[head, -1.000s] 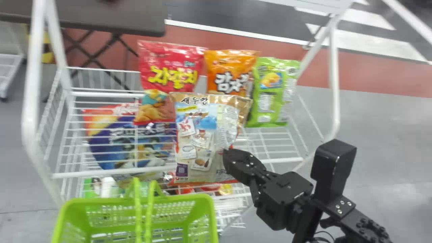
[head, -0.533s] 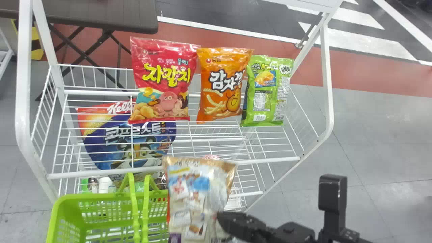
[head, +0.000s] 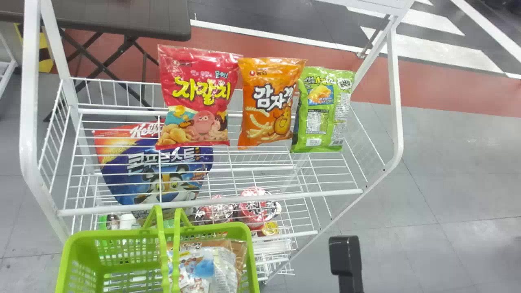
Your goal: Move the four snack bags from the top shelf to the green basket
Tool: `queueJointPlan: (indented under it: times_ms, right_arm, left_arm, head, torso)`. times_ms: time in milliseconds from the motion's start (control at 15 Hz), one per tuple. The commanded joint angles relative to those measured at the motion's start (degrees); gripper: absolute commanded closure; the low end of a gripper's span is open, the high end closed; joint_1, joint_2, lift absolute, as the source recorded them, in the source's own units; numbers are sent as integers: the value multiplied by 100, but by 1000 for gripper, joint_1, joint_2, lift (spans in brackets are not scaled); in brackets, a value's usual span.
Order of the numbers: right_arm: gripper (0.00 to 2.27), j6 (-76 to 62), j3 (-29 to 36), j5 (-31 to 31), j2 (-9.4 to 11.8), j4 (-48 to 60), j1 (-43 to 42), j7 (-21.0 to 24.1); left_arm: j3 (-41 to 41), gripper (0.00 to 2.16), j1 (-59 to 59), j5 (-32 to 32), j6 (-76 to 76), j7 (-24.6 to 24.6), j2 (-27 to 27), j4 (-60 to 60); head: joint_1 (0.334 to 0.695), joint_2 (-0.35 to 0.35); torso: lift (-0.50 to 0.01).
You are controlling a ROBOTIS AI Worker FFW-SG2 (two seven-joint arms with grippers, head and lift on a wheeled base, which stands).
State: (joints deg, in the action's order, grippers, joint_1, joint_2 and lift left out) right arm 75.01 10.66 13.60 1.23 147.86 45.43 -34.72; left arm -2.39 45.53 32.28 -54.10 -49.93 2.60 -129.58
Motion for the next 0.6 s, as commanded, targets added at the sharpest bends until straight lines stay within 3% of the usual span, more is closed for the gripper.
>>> queueJointPlan:
  times_ms: [0, 267, 533]
  right_arm:
    - [-1, -192, -82, -15, -9, -73, -70, 0]
    - [56, -895, -73, 11, -35, -126, -131, 9]
    - [73, -3637, -644, -332, -44, -785, -606, 1020]
  left_arm:
    - [2, 1160, 0, 16, 0, -8, 30, 3]
    - [-16, 1163, 17, 33, 0, -17, 57, -15]
    - [54, 1160, 26, 24, -18, -8, 74, -41]
  head:
    - [695, -350]
    - [695, -350]
    - [695, -345]
  torso:
    - [0]
    - [0]
    - [0]
